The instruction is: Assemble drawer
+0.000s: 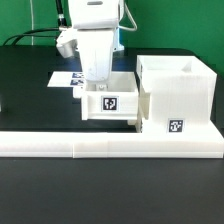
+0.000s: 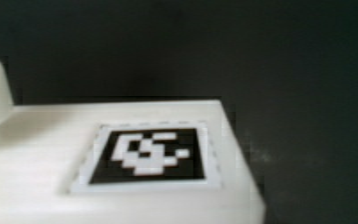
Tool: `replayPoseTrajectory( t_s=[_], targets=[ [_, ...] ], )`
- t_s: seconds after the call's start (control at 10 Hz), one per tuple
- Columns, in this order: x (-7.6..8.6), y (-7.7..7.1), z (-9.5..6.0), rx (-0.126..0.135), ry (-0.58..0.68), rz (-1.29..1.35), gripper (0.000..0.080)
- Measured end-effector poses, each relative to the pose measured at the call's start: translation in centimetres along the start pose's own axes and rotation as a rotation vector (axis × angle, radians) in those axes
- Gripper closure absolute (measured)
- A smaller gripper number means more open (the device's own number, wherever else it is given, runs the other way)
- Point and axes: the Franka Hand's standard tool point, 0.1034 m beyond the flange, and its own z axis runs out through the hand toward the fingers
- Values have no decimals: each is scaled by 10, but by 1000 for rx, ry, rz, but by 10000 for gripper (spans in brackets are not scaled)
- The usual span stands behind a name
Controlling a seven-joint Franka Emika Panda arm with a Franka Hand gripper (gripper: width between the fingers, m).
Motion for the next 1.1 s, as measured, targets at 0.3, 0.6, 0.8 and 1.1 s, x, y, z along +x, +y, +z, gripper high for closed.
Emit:
replayPoseTrajectory(
  t_s=[0.3,0.6,0.8,1.1],
  targets=[
    [5,0,0,1,2,-7,757],
    [7,11,-1,8,3,-12,757],
    [6,12,0,9,4,-8,757],
    [7,11,0,7,-2,-16,757]
  ],
)
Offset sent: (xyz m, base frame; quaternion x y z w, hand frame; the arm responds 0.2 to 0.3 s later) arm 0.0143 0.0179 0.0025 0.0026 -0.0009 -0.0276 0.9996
